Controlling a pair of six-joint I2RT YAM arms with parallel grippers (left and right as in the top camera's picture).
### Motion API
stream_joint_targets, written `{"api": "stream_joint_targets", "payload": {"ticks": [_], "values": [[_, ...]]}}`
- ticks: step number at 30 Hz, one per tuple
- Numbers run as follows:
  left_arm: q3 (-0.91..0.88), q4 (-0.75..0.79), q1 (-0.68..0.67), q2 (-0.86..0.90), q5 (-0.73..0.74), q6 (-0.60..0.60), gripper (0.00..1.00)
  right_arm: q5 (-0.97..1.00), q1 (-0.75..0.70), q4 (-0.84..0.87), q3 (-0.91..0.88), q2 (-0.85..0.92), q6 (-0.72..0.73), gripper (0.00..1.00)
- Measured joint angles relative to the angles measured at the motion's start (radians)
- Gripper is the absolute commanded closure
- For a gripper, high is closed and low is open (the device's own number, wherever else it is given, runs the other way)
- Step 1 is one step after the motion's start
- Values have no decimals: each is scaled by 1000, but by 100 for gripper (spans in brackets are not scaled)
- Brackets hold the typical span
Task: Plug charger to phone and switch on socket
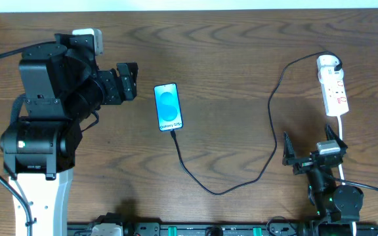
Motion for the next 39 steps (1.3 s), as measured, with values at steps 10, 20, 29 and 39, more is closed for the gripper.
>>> {"api": "stream_joint_targets", "payload": {"ticks": [10,20,29,39], "values": [[0,0,0,0,0,0,11,104,0,-58,0,-1,0,1],[0,0,0,0,0,0,11,197,0,-59,0,0,13,1],[0,0,0,0,0,0,11,200,0,-59,0,0,13,1],[0,0,0,0,0,0,11,200,0,-59,0,0,16,1]]}}
